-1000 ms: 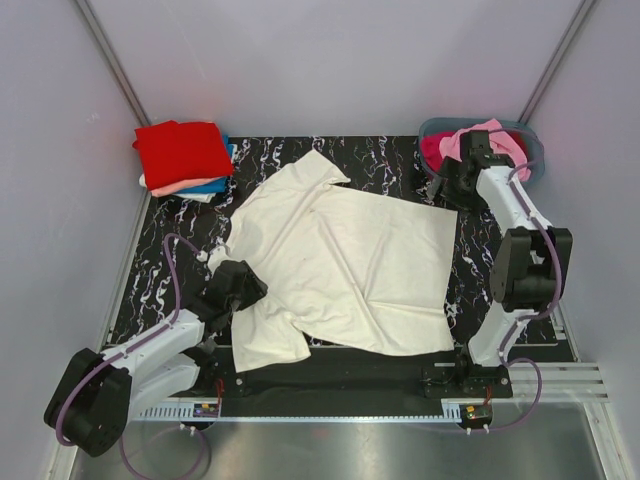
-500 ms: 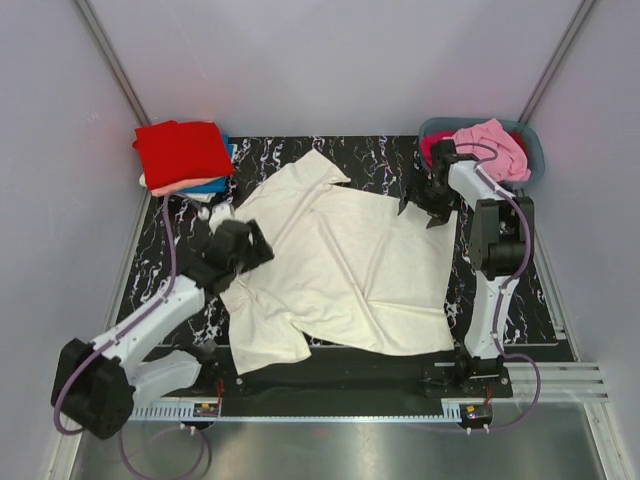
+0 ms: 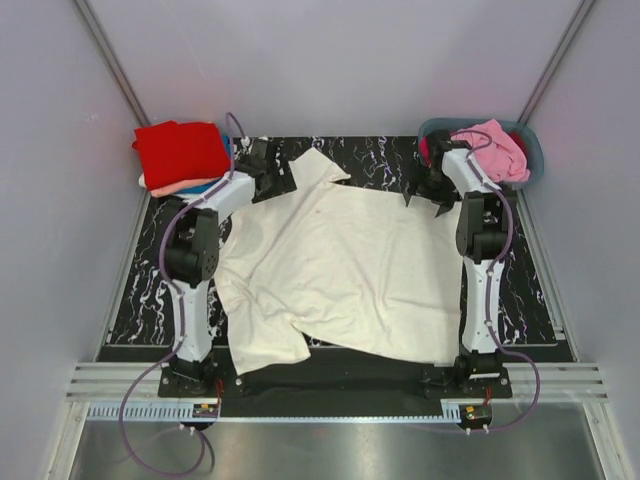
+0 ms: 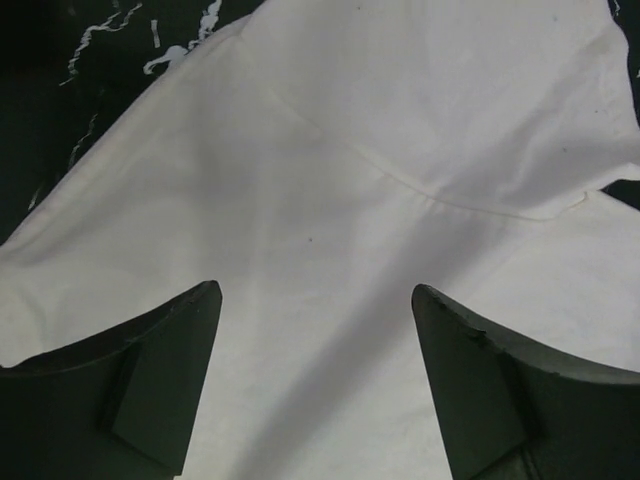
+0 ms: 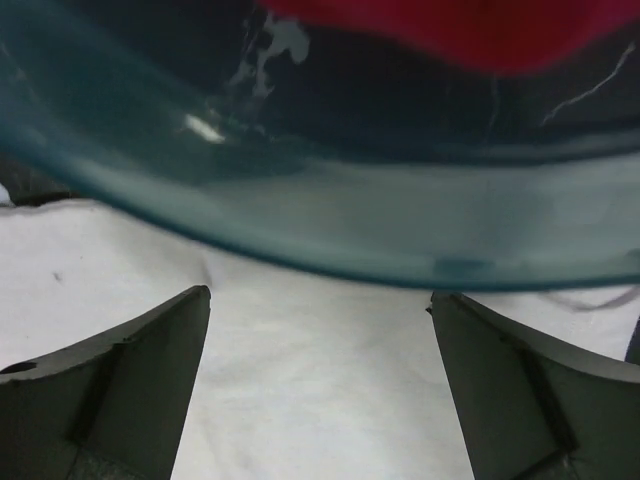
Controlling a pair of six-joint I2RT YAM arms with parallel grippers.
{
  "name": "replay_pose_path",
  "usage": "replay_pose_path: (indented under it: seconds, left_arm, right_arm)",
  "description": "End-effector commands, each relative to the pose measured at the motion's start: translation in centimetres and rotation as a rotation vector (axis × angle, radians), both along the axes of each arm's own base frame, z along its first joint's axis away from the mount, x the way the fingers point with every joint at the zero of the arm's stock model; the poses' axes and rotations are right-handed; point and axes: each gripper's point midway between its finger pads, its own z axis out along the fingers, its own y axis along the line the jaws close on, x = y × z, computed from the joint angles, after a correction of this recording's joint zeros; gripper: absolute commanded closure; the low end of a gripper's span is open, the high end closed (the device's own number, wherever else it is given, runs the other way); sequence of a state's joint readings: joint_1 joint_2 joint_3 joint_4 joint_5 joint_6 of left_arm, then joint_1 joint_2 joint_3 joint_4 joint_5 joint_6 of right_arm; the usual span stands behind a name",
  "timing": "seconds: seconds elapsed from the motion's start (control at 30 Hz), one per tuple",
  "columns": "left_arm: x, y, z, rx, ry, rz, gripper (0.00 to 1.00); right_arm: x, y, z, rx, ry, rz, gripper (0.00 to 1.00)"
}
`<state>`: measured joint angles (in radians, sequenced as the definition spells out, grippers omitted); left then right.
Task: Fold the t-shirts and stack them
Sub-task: Flatten the tshirt out
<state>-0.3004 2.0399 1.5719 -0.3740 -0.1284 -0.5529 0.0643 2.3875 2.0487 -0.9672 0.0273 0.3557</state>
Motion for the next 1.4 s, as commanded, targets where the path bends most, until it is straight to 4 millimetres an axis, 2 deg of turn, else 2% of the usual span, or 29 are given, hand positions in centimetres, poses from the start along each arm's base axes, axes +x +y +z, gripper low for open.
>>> replay_pose_path:
  seconds: [0.0, 0.07, 0.1, 0.13, 0.17, 0.27, 0.33, 0.5, 0.53, 0.57, 0.63, 0.73, 0.83, 0.87, 0.9, 0.93, 0.97, 1.0, 1.03, 1.07, 1.1, 1.13, 1.17, 1.2, 1.23, 1.27, 1.3, 1.33, 1.37]
  left_arm:
    - [3.2, -2.5, 0.5, -0.064, -0.02, -0.111, 0.18]
    - [3.8, -3.5, -0.6, -0.085, 0.009, -0.154, 0.18]
    - [4.3, -3.4, -2.6, -0.079, 0.045, -0.153, 0.18]
    - [5.5, -3.5, -1.6, -0.083, 0.022, -0.151, 0.18]
    - [5.5, -2.9, -3.5, -0.068, 0.069, -0.139, 0.18]
    - [6.5, 0.2, -4.3, -0.053, 0.09, -0.042, 0.2]
    - [7.1, 3.4, -4.9, -0.047, 0.094, 0.036, 0.21]
    - [7.3, 9.9, -5.9, -0.076, 0.127, 0.2, 0.23]
    - [7.4, 10.0, -5.8, -0.1, 0.124, 0.203, 0.24]
    - [7.3, 10.4, -5.6, -0.101, 0.128, 0.224, 0.24]
    - [7.0, 12.4, -5.1, -0.049, 0.135, 0.294, 0.24]
    - [7.3, 12.4, -3.7, -0.1, 0.112, 0.274, 0.2]
    - [7.6, 11.5, -0.5, -0.113, 0.053, 0.234, 0.17]
    - [7.5, 11.2, 2.1, -0.116, 0.008, 0.219, 0.12]
    - [7.3, 10.6, 3.5, -0.113, -0.014, 0.207, 0.09]
    - [7.0, 10.3, 4.8, -0.111, -0.032, 0.198, 0.03]
    - [6.4, 10.0, 7.7, -0.111, -0.07, 0.185, 0.01]
    - [5.7, 9.6, 9.1, -0.103, -0.082, 0.177, 0.01]
    - [4.3, 9.5, 9.4, -0.091, -0.057, 0.177, 0.01]
    - [2.8, 9.1, 12.5, -0.088, -0.101, 0.163, 0.01]
    - [1.4, 9.2, 13.0, -0.078, -0.097, 0.167, 0.01]
    - [-1.6, 9.3, 13.8, -0.081, -0.084, 0.177, 0.01]
    - [-3.5, 9.3, 13.5, -0.08, -0.061, 0.176, 0.01]
    - [-5.4, 8.9, 13.4, -0.08, -0.045, 0.166, 0.01]
    - [-8.1, 8.8, 15.3, -0.087, -0.068, 0.163, 0.01]
    - [-11.2, 8.8, 12.1, -0.069, 0.02, 0.154, 0.01]
    - [-13.3, 8.1, 11.7, -0.051, 0.034, 0.135, 0.01]
    - [-16.6, 8.0, 12.5, -0.051, 0.03, 0.137, 0.01]
    - [-18.7, 7.7, 11.7, -0.042, 0.049, 0.13, 0.01]
  right_arm:
    - [1.3, -3.6, -2.0, -0.125, 0.016, -0.023, 0.0]
    - [2.2, -4.0, -2.0, -0.142, 0.003, -0.02, 0.0]
    - [3.6, -4.0, -2.0, -0.139, -0.021, -0.019, 0.0]
    - [4.0, -4.2, -2.0, -0.137, -0.025, -0.019, 0.0]
    - [4.3, -3.9, -1.9, -0.13, -0.026, -0.012, 0.01]
    - [5.8, -3.1, -1.5, -0.086, -0.067, -0.014, 0.01]
    - [6.5, -2.4, -1.4, -0.044, -0.095, -0.02, 0.01]
    - [6.7, -1.1, -1.3, 0.006, -0.101, -0.003, 0.0]
    - [6.5, -1.1, -1.3, 0.002, -0.095, 0.0, 0.0]
    - [6.3, -1.0, -1.3, -0.002, -0.089, 0.001, 0.0]
    - [5.7, -1.9, -1.2, -0.042, -0.072, -0.01, 0.0]
    - [5.6, -2.7, -0.2, -0.084, -0.088, -0.008, 0.0]
    - [5.9, -2.9, 2.1, -0.089, -0.128, -0.021, 0.0]
    - [5.8, -2.6, 2.6, -0.077, -0.131, -0.021, 0.0]
    - [5.7, -2.5, 4.4, -0.062, -0.161, -0.025, 0.0]
    - [5.7, -2.1, 5.2, -0.047, -0.178, -0.025, 0.0]
    - [5.0, -1.8, 5.3, -0.037, -0.168, -0.025, 0.0]
    - [4.8, -1.7, 7.4, -0.032, -0.201, -0.028, 0.0]
    - [4.3, -1.3, 8.2, -0.028, -0.206, -0.022, 0.0]
    - [3.2, -1.4, 9.5, -0.026, -0.211, -0.023, 0.0]
    - [2.4, -1.2, 10.1, -0.023, -0.209, -0.022, 0.0]
    - [1.6, -0.7, 10.6, -0.019, -0.208, -0.017, 0.0]
    - [-0.4, -0.5, 9.5, -0.025, -0.158, -0.01, 0.0]
    - [-1.1, -0.3, 12.0, -0.017, -0.219, -0.018, 0.0]
    - [-2.0, 0.2, 12.5, -0.016, -0.227, -0.018, 0.0]
    - [-4.5, 1.4, 10.7, -0.014, -0.173, 0.007, 0.0]
    - [-5.8, 2.5, 13.0, 0.002, -0.229, 0.02, 0.0]
    - [-6.6, 3.5, 13.1, 0.014, -0.245, 0.04, 0.0]
    - [-8.9, 4.3, 11.6, 0.007, -0.199, 0.065, 0.0]
